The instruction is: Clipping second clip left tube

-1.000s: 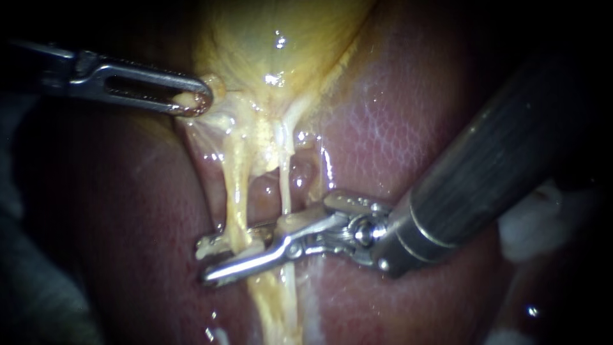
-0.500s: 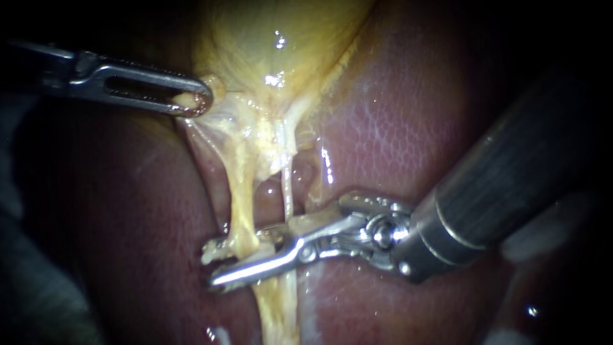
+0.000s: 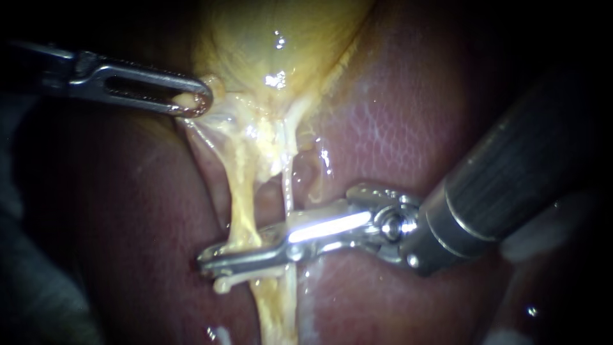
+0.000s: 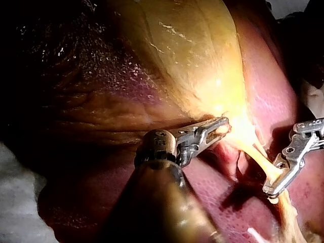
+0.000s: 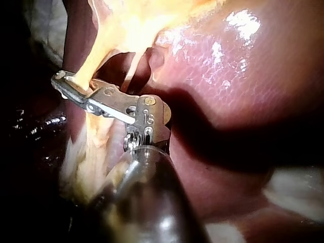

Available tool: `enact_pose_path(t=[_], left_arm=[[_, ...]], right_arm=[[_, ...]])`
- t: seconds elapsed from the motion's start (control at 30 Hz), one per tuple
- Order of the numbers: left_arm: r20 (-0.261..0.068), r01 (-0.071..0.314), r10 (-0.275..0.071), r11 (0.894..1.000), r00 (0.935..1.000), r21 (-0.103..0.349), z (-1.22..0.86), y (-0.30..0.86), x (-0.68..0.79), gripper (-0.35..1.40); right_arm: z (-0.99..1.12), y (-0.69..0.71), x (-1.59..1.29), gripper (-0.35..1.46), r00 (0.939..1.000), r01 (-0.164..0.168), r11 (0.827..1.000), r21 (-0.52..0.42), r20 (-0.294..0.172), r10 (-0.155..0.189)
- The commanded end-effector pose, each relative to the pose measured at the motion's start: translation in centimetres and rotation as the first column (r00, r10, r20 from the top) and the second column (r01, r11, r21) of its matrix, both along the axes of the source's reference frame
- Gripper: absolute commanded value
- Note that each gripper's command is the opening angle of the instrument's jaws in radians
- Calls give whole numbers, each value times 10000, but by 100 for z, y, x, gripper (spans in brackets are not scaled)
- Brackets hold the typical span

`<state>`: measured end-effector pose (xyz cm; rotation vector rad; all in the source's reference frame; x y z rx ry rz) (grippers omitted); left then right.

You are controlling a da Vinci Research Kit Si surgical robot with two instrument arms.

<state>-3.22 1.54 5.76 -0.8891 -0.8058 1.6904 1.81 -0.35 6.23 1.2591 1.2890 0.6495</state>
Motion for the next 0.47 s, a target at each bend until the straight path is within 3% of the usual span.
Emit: enact_pose_path(t=[0.03, 0.47], left_arm=[[3, -1, 1, 10000, 10000, 3, 0, 0, 0, -35], [3, 0, 0, 10000, 10000, 3, 1, 0, 0, -35]], right_arm=[[2, -1, 0, -35, 10000, 17, 10000, 58, 25, -17], [0, -4, 1, -35, 10000, 25, 10000, 61, -11, -25]])
